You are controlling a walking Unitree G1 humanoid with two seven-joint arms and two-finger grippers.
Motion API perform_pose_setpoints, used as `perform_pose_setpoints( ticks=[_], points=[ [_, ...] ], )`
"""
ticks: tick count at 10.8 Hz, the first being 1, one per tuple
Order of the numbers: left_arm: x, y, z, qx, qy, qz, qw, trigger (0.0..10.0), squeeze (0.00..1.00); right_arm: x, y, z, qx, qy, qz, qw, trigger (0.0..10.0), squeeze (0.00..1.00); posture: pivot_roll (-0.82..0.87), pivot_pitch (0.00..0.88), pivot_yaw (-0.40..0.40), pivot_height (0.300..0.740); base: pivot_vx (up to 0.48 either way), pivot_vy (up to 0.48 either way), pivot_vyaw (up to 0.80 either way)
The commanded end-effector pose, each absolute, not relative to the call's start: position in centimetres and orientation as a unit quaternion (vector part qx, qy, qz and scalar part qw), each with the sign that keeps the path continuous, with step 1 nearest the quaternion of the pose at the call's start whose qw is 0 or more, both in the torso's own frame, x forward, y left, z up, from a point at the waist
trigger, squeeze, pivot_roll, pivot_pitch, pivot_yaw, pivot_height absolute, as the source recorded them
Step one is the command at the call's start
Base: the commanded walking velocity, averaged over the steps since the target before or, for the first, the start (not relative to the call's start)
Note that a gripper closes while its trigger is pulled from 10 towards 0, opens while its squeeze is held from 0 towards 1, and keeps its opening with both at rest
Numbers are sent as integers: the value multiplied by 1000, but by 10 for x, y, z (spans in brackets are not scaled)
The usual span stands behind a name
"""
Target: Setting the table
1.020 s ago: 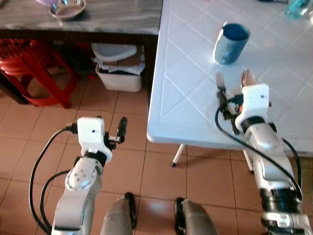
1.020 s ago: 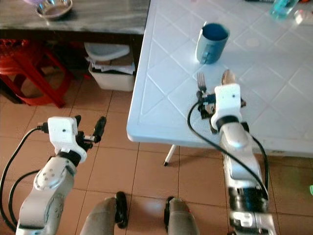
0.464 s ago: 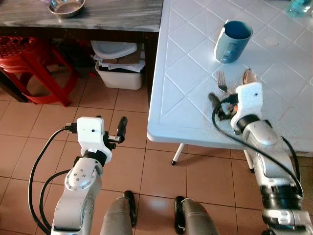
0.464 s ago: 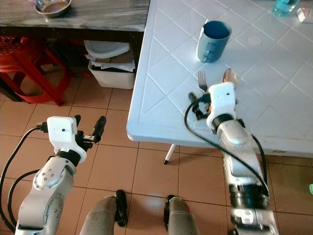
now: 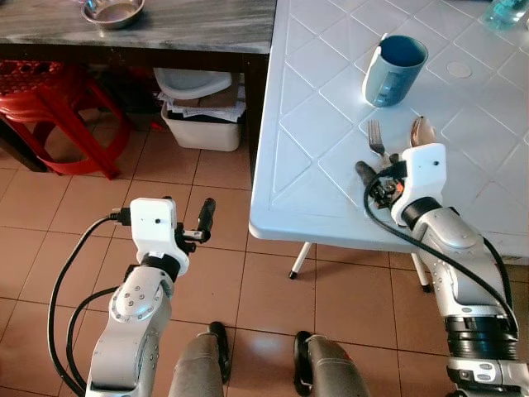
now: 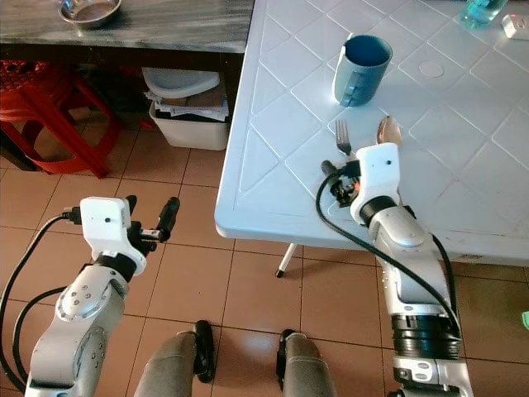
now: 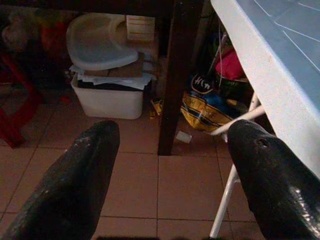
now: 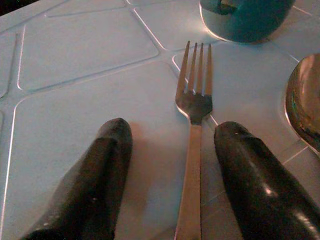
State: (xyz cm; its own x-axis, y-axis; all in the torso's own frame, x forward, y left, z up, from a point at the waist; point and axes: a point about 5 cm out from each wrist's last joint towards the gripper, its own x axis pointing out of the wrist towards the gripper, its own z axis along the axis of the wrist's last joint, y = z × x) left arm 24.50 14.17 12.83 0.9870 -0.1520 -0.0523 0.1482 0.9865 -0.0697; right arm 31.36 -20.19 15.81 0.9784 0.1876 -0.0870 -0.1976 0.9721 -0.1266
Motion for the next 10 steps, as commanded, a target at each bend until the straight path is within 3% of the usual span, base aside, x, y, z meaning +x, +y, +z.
perform_pose_setpoints(
  ticks=[1,2,7,8,9,10],
  points=[
    [242,145,128,-27,35,-74,996,10000,0,308,-214,132,-51,102,79,990,6157,0,-7,287,39,740,0,0,0],
    [242,145,128,-27,34,-74,996,10000,0,308,-219,131,-20,106,74,991,10000,0,-9,287,39,740,0,0,0],
    [243,146,128,-21,38,-79,996,10000,0,312,-227,119,27,145,106,983,10000,0,5,285,53,740,0,0,0],
    [243,146,129,-21,37,-80,996,10000,0,317,-228,118,37,165,114,979,5529,0,8,281,52,740,0,0,0],
    [243,146,129,-21,38,-80,996,10000,0,318,-229,114,34,190,122,974,0,0,8,281,52,740,0,0,0],
    [243,146,129,-20,38,-81,996,10000,0,320,-229,112,19,204,135,970,0,0,13,278,50,740,0,0,0]
  ],
)
